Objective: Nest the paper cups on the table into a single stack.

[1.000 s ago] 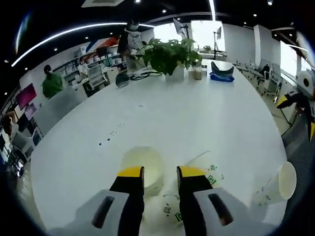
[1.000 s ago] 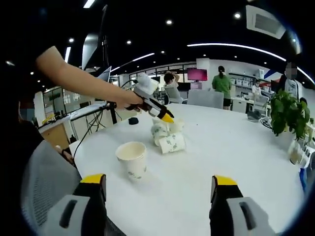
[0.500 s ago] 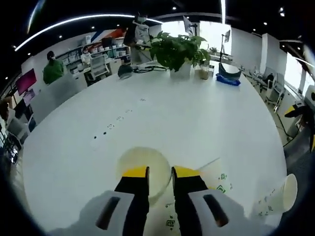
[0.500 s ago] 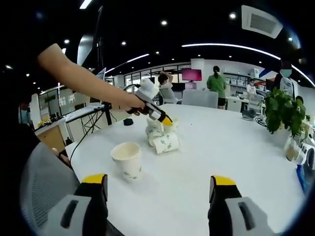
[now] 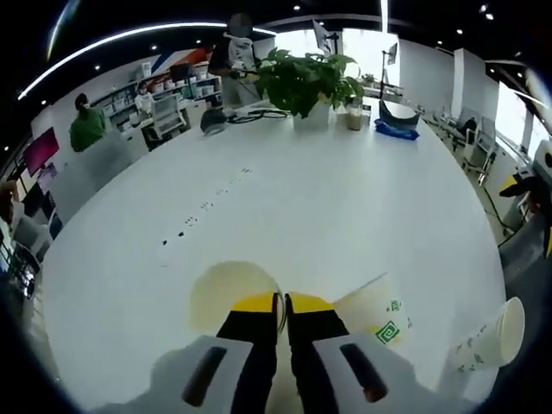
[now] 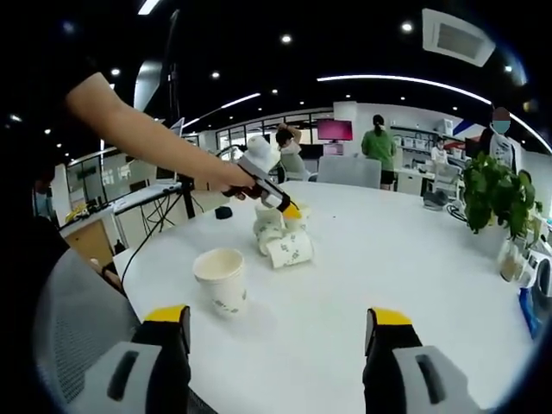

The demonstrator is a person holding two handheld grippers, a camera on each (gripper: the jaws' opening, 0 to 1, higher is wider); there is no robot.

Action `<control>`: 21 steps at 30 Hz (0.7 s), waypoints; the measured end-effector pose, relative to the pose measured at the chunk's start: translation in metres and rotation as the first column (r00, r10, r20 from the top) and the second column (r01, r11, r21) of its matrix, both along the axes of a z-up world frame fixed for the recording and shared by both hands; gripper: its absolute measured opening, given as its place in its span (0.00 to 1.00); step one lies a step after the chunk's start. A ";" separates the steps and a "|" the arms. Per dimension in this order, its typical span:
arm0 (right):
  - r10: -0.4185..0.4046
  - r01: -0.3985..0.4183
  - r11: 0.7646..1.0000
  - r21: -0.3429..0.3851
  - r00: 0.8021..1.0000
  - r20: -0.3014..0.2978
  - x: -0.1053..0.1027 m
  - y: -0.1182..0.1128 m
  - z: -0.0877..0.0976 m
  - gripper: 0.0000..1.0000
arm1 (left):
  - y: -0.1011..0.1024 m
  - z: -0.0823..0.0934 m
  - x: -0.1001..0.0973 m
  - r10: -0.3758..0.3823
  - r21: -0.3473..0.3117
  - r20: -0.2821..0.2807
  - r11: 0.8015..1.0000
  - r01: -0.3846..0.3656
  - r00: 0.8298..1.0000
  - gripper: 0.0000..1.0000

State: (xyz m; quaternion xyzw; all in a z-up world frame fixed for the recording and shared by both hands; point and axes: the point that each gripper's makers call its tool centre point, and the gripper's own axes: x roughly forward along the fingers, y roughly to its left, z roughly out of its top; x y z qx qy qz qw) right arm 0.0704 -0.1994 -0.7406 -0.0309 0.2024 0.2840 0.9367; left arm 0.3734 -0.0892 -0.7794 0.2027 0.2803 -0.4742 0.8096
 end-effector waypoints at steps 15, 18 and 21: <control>0.009 -0.009 1.000 0.010 1.000 0.022 -0.001 0.003 0.004 0.86 | -0.002 0.038 -0.008 -0.017 -0.014 0.074 1.000 0.018 0.997 0.00; 0.009 -0.010 1.000 0.012 1.000 0.024 -0.001 0.003 0.005 0.86 | -0.001 0.049 -0.013 -0.015 -0.027 0.079 0.999 0.017 0.997 0.00; 0.012 -0.012 1.000 0.012 1.000 0.028 -0.001 0.004 0.005 0.87 | -0.001 0.060 -0.020 -0.017 -0.032 0.087 0.999 0.020 0.996 0.00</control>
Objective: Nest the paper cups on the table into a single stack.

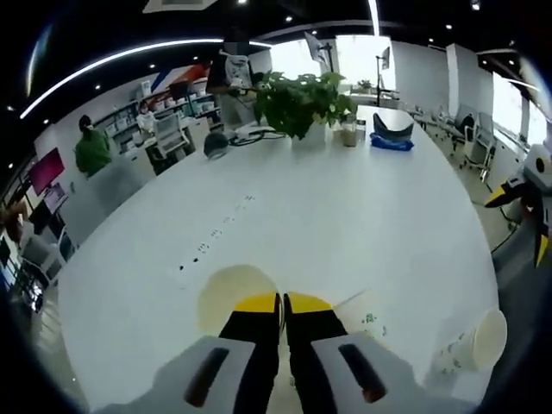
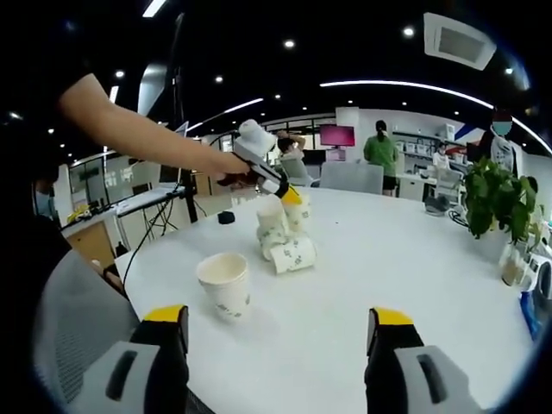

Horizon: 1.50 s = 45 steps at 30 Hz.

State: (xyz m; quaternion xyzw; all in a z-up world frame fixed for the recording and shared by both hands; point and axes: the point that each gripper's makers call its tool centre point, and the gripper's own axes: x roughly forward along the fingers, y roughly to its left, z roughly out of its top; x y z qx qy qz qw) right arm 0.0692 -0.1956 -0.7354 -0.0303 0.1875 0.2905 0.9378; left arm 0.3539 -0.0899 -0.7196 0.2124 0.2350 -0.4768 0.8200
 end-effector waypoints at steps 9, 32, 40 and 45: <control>0.011 -0.011 1.000 -0.012 1.000 -0.004 -0.002 0.003 -0.002 0.90 | 0.009 0.030 -0.023 0.006 -0.035 -0.003 0.999 -0.006 1.000 0.00; 0.026 -0.026 0.999 -0.027 1.000 -0.013 -0.004 0.006 -0.005 0.96 | 0.019 0.107 -0.101 -0.078 -0.109 0.067 0.990 0.085 0.995 0.00; 0.041 -0.041 0.998 -0.039 0.999 -0.015 -0.006 0.009 -0.006 0.97 | 0.022 0.123 -0.127 -0.117 -0.113 0.098 0.985 0.128 0.988 0.00; 0.048 -0.049 0.998 -0.045 0.999 -0.017 -0.007 0.011 -0.007 0.97 | 0.021 0.131 -0.149 -0.140 -0.104 0.107 0.983 0.151 0.984 0.00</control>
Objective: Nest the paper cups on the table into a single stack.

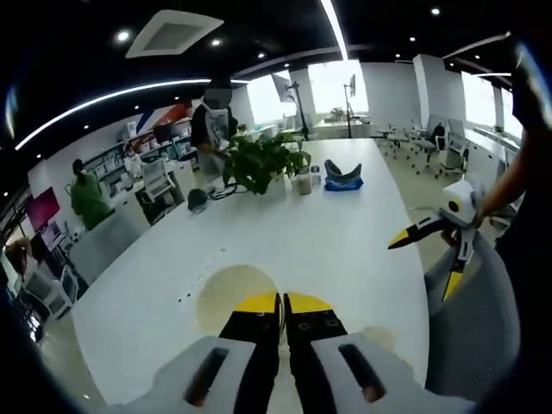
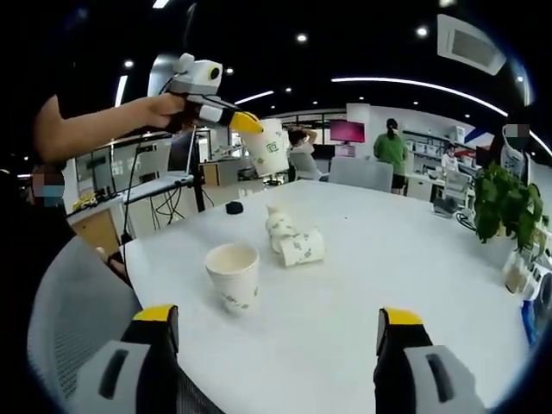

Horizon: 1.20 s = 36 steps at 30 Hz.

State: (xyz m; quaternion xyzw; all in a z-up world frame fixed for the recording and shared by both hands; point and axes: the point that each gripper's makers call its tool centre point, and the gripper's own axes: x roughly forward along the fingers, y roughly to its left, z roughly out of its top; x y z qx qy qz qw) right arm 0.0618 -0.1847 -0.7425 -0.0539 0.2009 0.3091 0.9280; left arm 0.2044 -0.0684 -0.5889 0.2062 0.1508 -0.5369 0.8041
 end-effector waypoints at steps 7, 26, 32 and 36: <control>0.006 -0.006 1.000 -0.007 1.000 0.001 -0.001 0.001 0.000 0.97 | 0.001 -0.003 -0.021 -0.028 0.017 -0.004 0.999 0.029 1.000 0.00; 0.022 -0.022 0.999 -0.027 1.000 -0.002 -0.003 0.003 -0.003 0.96 | 0.001 -0.028 -0.061 -0.034 -0.025 -0.059 0.999 0.032 0.998 0.00; 0.015 -0.015 0.999 -0.029 1.000 0.002 -0.002 0.001 -0.004 0.96 | -0.002 -0.038 -0.070 -0.049 -0.025 -0.072 0.999 0.047 0.996 0.00; 0.015 -0.015 0.999 -0.032 1.000 0.002 -0.002 0.001 -0.004 0.96 | -0.005 -0.047 -0.076 -0.062 -0.011 -0.077 0.998 0.061 0.995 0.00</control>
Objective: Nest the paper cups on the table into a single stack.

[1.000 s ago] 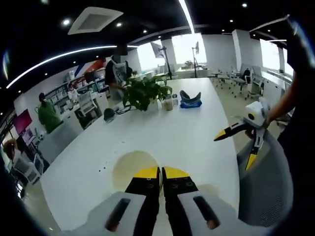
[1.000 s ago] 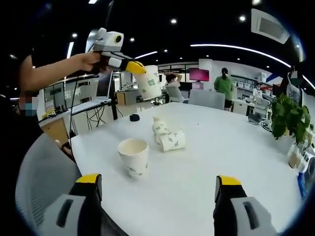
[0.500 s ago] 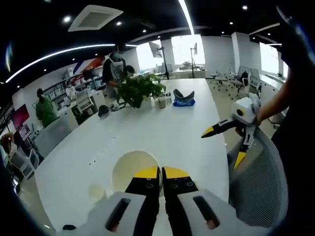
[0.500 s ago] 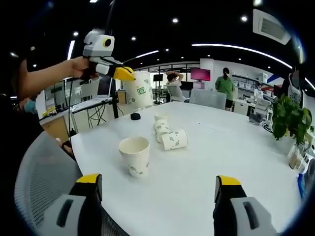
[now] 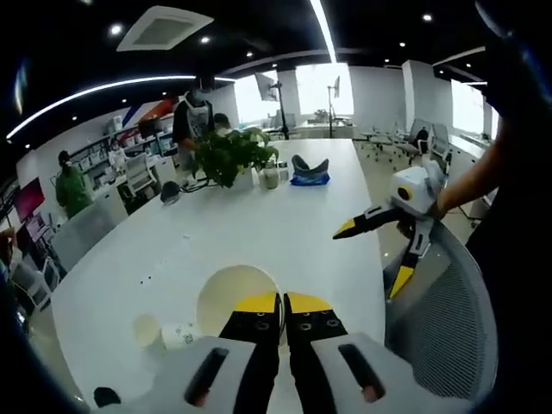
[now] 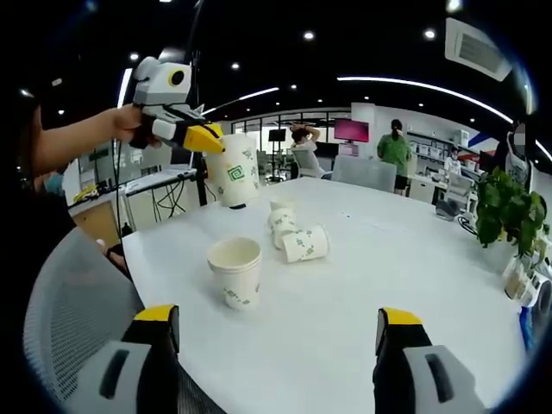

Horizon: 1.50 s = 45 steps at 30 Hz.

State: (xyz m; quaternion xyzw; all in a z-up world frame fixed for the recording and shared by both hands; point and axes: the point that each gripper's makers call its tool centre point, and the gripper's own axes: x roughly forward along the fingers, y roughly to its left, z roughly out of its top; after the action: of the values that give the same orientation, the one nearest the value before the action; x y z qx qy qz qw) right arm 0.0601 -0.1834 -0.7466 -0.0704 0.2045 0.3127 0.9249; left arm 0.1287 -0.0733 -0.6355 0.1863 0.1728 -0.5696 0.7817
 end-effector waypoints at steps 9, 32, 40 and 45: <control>0.003 -0.003 1.000 -0.004 1.000 0.002 0.000 0.001 0.001 0.96 | -0.002 -0.024 -0.009 -0.025 0.037 -0.018 0.999 0.026 1.000 0.00; -0.002 0.002 1.000 0.003 1.000 0.011 0.000 0.000 0.003 0.94 | -0.010 -0.082 -0.019 -0.018 0.100 -0.089 0.995 0.026 0.996 0.00; -0.007 0.007 1.000 0.004 1.000 0.012 0.000 -0.002 0.003 0.94 | -0.014 -0.095 -0.024 -0.016 0.114 -0.122 0.993 0.030 0.992 0.00; -0.008 0.008 1.000 0.003 1.000 0.010 0.000 -0.002 0.002 0.94 | -0.015 -0.103 -0.023 -0.004 0.135 -0.140 0.991 0.023 0.990 0.00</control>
State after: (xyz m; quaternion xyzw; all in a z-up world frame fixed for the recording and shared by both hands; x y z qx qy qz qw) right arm 0.0605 -0.1851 -0.7443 -0.0699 0.1995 0.3091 0.9272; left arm 0.1061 -0.0885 -0.7388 0.2001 0.2639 -0.5734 0.7493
